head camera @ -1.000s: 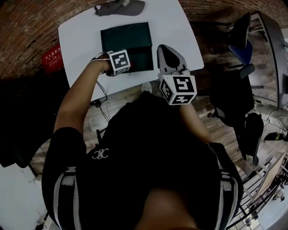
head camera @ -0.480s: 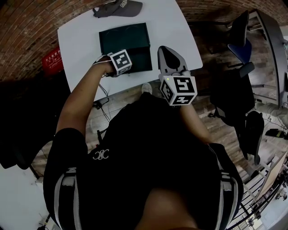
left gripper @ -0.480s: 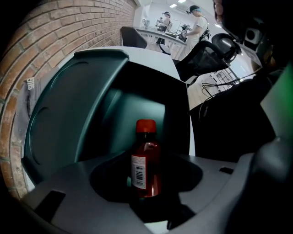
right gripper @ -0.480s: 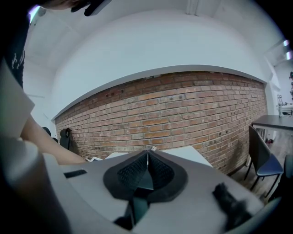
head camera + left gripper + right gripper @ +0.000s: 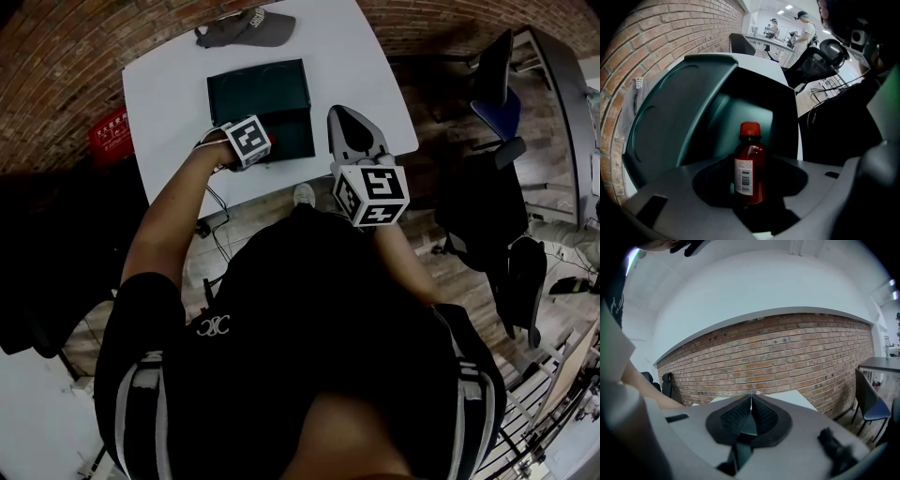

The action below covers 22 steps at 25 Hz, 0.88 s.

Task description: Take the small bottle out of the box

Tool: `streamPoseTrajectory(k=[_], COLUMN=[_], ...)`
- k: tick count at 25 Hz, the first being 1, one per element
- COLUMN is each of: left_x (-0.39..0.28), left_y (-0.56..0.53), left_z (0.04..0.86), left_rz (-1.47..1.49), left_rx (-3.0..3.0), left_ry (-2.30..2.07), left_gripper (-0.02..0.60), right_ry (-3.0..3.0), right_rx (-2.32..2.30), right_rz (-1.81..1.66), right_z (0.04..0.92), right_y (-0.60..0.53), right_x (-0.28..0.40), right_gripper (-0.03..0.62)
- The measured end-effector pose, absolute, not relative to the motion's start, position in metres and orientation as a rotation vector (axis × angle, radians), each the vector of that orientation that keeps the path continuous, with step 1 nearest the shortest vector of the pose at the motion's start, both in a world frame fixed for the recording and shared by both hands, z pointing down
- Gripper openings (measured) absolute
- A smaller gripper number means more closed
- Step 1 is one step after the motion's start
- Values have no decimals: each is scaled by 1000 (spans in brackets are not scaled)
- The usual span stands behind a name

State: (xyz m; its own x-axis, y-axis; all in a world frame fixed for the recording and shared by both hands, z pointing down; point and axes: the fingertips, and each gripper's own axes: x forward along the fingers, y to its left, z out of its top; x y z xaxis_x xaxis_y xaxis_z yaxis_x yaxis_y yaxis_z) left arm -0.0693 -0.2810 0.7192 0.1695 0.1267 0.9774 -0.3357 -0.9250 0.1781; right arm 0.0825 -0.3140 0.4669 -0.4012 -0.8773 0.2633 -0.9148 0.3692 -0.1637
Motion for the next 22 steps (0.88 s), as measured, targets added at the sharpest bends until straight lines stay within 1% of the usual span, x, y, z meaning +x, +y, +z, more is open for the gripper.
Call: streamPoseTrajectory(k=[5,12,17,22], left_x=[-68,-83,-93,-92], left_y=[-293,-307,-308,-311], left_z=[710,689,659,625], left_rz=[1795,1678,1497,1243], left_rx=[2212,2325,2396,2471], left_ry=[-313,-471,-614,-803], left_gripper=[225,225,225,225], right_ry=[-2494,-2513,-2529,-2554], right_rx=[1636,1610,1580,1541], right_rz=[437,434,427,414], right_z=[468,465,464,462], right_y=[-314,-316,-315,-312], right_x=[82,69,53,30], right_gripper=[31,31,31,31])
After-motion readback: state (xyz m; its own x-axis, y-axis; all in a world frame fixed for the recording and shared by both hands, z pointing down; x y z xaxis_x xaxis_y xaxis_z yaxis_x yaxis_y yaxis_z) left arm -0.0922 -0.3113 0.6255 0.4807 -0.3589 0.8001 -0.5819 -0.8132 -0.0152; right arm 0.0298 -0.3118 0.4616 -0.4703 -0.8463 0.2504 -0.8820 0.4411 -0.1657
